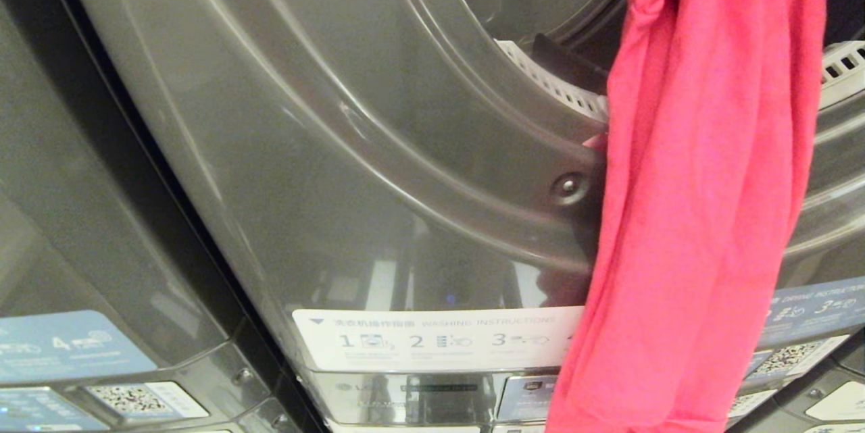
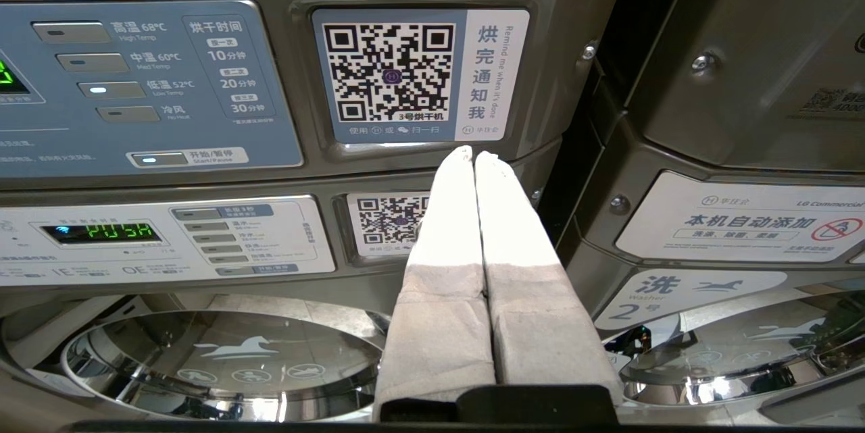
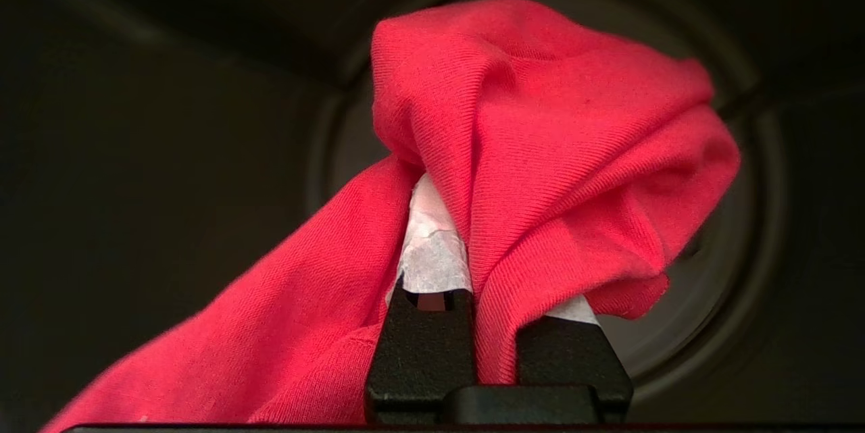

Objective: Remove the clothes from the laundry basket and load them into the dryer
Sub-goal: Put the clothes in the dryer

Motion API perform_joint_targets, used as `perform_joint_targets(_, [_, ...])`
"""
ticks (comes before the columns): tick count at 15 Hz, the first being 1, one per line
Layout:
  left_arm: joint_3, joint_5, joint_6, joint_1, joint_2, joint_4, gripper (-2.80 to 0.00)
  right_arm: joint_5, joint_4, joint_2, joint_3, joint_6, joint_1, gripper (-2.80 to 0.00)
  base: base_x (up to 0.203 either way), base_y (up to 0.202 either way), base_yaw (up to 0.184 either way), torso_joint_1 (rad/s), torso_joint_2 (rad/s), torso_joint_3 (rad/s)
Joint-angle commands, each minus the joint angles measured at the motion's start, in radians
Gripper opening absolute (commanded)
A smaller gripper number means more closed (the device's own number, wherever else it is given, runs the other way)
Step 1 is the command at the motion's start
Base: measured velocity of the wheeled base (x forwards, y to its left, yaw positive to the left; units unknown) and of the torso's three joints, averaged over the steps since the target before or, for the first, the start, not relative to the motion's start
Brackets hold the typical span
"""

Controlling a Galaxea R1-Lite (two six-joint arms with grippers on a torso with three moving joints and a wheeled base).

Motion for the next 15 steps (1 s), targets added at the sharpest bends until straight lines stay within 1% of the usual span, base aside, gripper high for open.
perform_joint_targets(1, [0.0,0.0,0.0,0.001,0.0,0.001,-2.8,-0.032,-0.174,0.13,-0.062,-0.068,0.014,-2.8,0.0,0.0,0.0,0.0,0.0,0.0])
perform_joint_targets(2, [0.0,0.0,0.0,0.001,0.0,0.001,-2.8,-0.043,-0.285,0.146,-0.062,-0.117,0.016,-2.8,0.0,0.0,0.0,0.0,0.0,0.0])
perform_joint_targets(3, [0.0,0.0,0.0,0.0,0.0,0.001,-2.8,-0.049,-0.399,0.16,-0.063,-0.184,0.019,-2.8,0.0,0.0,0.0,0.0,0.0,0.0])
perform_joint_targets(4, [0.0,0.0,0.0,0.0,0.0,0.001,-2.8,-0.055,-0.478,0.178,-0.062,-0.238,0.023,-2.8,0.0,0.0,0.0,0.0,0.0,0.0])
perform_joint_targets(5, [0.0,0.0,0.0,0.001,0.0,0.001,-2.8,-0.077,-0.501,0.196,-0.062,-0.258,0.022,-2.8,0.0,0.0,0.0,0.0,0.0,0.0])
perform_joint_targets(6, [0.0,0.0,0.0,0.0,0.0,0.001,-2.8,-0.132,-0.499,0.205,-0.062,-0.26,0.02,-2.8,0.0,0.0,0.0,0.0,0.0,0.0])
perform_joint_targets(7, [0.0,0.0,0.0,0.0,0.0,0.001,-2.8,-0.204,-0.481,0.213,-0.062,-0.257,0.019,-2.8,0.0,0.0,0.0,0.0,0.0,0.0])
perform_joint_targets(8, [0.0,0.0,0.0,0.001,0.0,0.001,-2.8,-0.245,-0.44,0.225,-0.062,-0.244,0.017,-2.8,0.0,0.0,0.0,0.0,0.0,0.0])
perform_joint_targets(13, [0.0,0.0,0.0,0.001,0.0,0.001,-2.8,-0.253,-0.284,0.254,-0.064,-0.205,-0.026,-2.8,0.0,0.0,0.0,0.0,0.0,0.0])
perform_joint_targets(15, [0.0,0.0,0.0,0.001,0.0,0.001,-2.8,-0.253,-0.269,0.253,-0.063,-0.176,-0.037,-2.8,0.0,0.0,0.0,0.0,0.0,0.0])
